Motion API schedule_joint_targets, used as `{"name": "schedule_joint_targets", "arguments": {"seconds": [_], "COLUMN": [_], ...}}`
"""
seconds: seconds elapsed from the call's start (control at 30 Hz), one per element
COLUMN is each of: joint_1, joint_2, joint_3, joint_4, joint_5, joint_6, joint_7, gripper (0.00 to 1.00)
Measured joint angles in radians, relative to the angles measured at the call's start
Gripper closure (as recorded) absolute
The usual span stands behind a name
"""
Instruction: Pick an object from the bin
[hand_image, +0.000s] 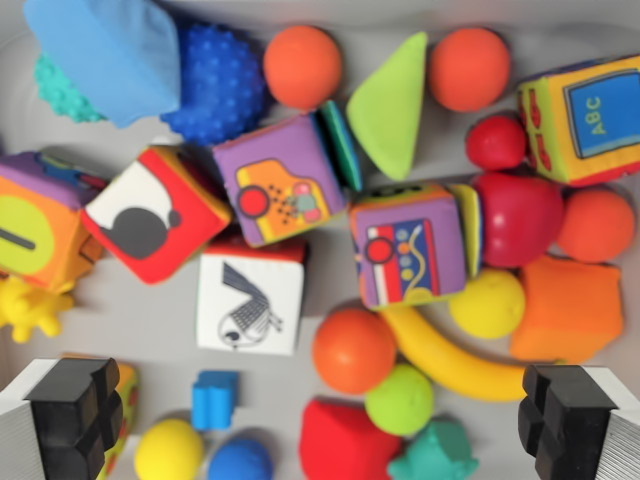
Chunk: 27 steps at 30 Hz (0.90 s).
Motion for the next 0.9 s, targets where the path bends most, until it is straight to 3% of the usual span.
{"name": "schedule_joint_targets", "arguments": {"seconds": [0.53,0.9], "joint_1": [0.000,0.004], "joint_2": [0.000,-0.010], "joint_3": [0.000,0.001], "joint_4": [-0.002,-0.034], "joint_5": [0.000,0.000], "joint_6": [0.000,0.018], "joint_7": [0.000,0.003], "gripper": [0.00,0.00]}}
